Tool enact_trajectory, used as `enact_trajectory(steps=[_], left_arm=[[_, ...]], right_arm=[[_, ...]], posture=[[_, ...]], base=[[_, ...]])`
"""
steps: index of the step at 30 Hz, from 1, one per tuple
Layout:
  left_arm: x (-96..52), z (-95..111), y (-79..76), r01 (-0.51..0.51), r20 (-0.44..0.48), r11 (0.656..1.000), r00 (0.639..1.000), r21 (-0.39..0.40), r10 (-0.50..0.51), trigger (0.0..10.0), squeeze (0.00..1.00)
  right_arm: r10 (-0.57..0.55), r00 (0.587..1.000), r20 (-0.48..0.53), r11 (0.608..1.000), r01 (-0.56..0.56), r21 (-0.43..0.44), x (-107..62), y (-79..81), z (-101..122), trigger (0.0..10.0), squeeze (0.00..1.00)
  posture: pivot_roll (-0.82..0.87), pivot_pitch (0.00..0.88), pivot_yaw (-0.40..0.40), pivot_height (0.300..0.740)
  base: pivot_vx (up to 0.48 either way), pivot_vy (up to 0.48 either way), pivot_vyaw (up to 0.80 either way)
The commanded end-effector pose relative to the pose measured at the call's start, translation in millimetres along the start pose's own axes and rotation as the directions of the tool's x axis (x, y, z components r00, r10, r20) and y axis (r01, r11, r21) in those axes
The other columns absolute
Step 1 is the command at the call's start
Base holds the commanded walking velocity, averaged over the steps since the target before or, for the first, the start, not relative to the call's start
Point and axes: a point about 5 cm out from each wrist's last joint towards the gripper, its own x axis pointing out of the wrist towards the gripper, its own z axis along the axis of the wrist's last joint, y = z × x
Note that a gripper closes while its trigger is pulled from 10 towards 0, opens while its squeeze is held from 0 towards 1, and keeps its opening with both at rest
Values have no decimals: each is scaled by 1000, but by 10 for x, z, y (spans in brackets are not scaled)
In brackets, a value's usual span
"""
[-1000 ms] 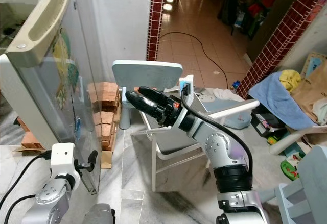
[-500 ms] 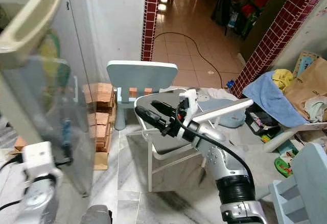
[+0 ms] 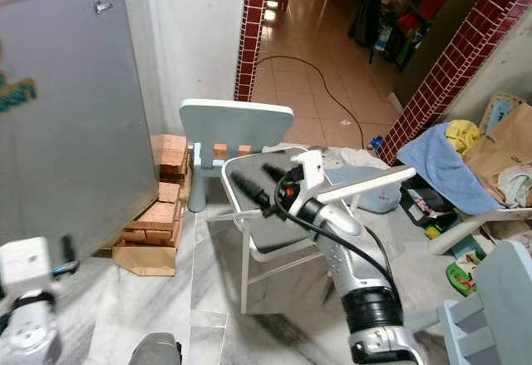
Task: Restocking fridge
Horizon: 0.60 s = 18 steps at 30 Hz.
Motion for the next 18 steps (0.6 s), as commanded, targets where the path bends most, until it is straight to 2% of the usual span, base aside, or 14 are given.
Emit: enact_trajectory(steps=[1,3,6,8,10,13,18], left_arm=[[36,144,-135,88,84,996,992,20,-89,10000,0],[44,176,-166,105,104,994,989,18,-106,10000,0],[64,319,-300,201,180,979,962,35,-204,10000,0],[69,352,-335,232,198,973,952,19,-231,10000,0],[66,432,-409,298,238,954,926,9,-292,10000,0],[71,485,-464,336,260,942,908,21,-329,10000,0],[84,483,-483,349,264,937,902,25,-343,10000,0]], right_arm=[[-171,983,72,982,176,-62,-41,-152,107,10000,0],[-202,977,75,975,207,-74,-53,-169,99,10000,0],[-280,956,85,951,289,-107,-128,-188,51,10000,0],[-296,950,99,946,306,-109,-144,-178,28,10000,0],[-319,941,113,932,333,-140,-175,-144,-15,10000,0],[-366,923,116,914,380,-142,-199,-136,-57,10000,0],[-397,909,124,901,412,-137,-210,-136,-82,10000,0]], posture=[[222,0,-121,740],[218,0,-117,740],[202,0,-101,740],[198,0,-97,740],[188,0,-86,740],[179,0,-75,740],[174,0,-68,740]], base=[[0,480,0],[0,480,0],[0,0,0],[0,0,0],[0,0,0],[0,0,0],[0,0,0]])
